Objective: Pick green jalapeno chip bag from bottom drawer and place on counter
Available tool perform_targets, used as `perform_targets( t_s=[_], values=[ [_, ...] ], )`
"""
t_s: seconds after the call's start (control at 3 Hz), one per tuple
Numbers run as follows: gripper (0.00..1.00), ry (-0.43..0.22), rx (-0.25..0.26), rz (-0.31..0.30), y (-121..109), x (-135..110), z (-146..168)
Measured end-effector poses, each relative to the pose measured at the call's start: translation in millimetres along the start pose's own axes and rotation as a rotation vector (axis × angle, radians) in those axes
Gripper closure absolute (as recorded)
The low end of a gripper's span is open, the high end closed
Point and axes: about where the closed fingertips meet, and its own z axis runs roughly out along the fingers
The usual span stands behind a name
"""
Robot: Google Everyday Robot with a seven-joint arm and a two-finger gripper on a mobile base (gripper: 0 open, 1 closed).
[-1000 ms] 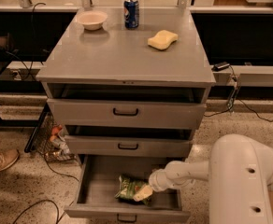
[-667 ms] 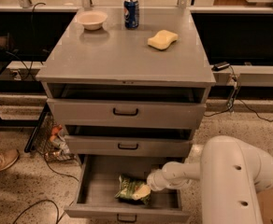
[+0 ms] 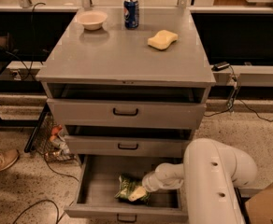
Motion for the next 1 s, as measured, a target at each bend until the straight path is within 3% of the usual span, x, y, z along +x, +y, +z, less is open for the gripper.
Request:
perform_targets(
  t_s=[0.67, 1.0],
  values=[
    [0.43, -0.011, -0.060, 0.015, 11.4, 5.6, 35.0],
    [0.66, -0.061, -0.091, 0.011, 20.1, -0.5, 28.4]
  ],
)
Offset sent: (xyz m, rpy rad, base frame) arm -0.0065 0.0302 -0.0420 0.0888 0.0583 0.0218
